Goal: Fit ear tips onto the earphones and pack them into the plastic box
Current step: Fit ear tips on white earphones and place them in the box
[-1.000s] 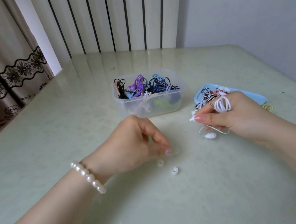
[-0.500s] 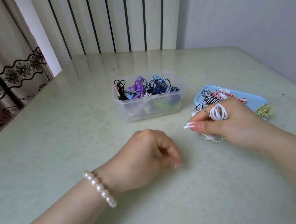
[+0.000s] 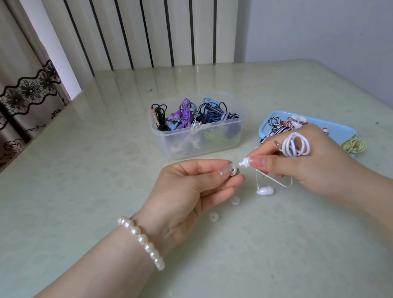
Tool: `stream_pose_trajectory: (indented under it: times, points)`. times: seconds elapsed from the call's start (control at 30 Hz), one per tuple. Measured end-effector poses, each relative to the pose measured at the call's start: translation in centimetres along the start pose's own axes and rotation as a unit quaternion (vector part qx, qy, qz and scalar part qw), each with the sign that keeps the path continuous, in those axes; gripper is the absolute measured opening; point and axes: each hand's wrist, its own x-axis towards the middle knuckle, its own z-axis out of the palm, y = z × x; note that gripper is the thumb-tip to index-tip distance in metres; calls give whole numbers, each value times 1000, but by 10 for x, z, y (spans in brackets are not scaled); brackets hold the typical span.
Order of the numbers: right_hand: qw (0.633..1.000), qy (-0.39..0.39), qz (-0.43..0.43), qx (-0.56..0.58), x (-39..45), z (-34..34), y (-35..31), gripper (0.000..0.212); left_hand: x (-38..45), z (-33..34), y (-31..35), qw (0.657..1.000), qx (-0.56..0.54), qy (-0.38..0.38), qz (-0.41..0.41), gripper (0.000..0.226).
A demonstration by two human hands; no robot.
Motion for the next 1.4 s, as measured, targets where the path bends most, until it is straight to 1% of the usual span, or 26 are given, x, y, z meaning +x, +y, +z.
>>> stream_pose_trajectory:
  times: [0.1, 0.17, 0.37, 0.63, 0.8, 0.97, 1.03, 1.1, 1.23, 1.33, 1.37, 1.4]
  points:
    - [1000, -12, -7, -9, -1, 3, 1, 9, -1, 0, -2, 1000, 11, 4, 9, 19]
    - [1000, -15, -4, -13, -2, 4, 1, 6, -1, 0, -2, 1000, 17, 6, 17, 16]
    - [1000, -21, 9, -12, -2, 6, 4, 10, -2, 0, -3, 999, 35, 13, 33, 10]
    - [999, -6, 17, -37, -1, 5, 7, 16, -4, 3, -3, 998, 37, 16, 45, 9]
    - [999, -6, 29, -34, -2, 5, 6, 14, -4, 4, -4, 997, 49, 14, 60, 10]
    - [999, 25, 26, -33, -2, 10, 13, 17, -5, 5, -4, 997, 50, 15, 60, 10]
    - [998, 46, 6, -42, -2, 12, 17, 18, -5, 5, -4, 997, 43, 17, 58, 9]
    - [991, 85, -47, -90, -3, 16, 20, 19, -5, 5, -5, 998, 29, 19, 54, 10]
    - [959, 151, -139, -194, -5, 22, 22, 8, -5, 6, -5, 999, -2, 17, 50, 12]
    - [920, 164, -197, -296, -5, 22, 26, 9, -6, 8, -7, 999, -19, 9, 45, 16]
    - [916, 163, -204, -304, -4, 22, 27, 9, -7, 9, -7, 999, -23, 3, 42, 17]
    - [921, 160, -197, -294, -4, 21, 28, 9, -7, 10, -7, 999, -28, -1, 41, 18]
